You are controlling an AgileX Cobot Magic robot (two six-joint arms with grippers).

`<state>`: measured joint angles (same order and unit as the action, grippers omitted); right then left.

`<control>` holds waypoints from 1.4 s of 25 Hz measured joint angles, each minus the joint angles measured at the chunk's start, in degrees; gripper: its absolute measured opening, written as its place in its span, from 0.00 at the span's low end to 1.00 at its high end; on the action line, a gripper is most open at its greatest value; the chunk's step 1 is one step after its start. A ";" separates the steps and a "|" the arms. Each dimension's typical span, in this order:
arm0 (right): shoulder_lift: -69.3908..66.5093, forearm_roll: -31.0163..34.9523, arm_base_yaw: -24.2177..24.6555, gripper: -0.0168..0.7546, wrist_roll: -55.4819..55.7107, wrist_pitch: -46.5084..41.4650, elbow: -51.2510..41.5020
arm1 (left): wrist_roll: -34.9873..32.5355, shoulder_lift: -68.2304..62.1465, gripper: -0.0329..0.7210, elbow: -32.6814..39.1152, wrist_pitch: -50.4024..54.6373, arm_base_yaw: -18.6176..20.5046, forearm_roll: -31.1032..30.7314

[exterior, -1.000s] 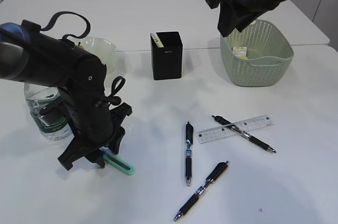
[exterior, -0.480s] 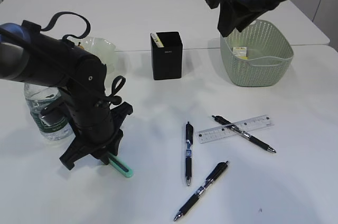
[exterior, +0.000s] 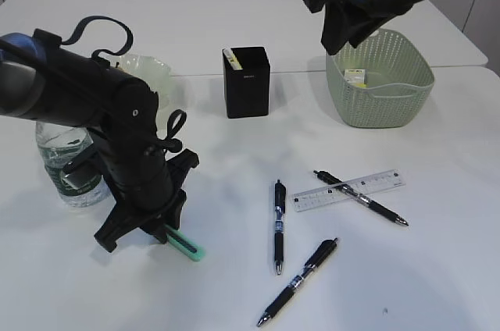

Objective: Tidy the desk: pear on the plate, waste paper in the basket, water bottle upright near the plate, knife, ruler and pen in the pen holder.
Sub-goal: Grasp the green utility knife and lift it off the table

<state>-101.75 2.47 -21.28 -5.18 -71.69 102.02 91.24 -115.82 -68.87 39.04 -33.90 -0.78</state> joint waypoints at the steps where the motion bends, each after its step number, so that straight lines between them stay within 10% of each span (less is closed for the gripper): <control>1: 0.00 0.13 0.00 0.38 0.00 0.00 0.00 | 0.00 -0.10 0.20 -0.16 0.16 0.00 0.78; 17: 0.00 0.23 0.00 0.38 0.00 0.00 0.00 | -9.35 -0.31 0.20 -12.70 13.08 0.00 -2.98; 35: 0.00 0.23 0.00 0.38 0.00 0.00 0.00 | -48.54 -0.43 0.20 -18.00 17.21 0.00 -2.98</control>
<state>-101.75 2.69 -21.28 -5.18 -71.69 102.02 42.71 -116.25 -86.87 56.24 -33.90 -3.75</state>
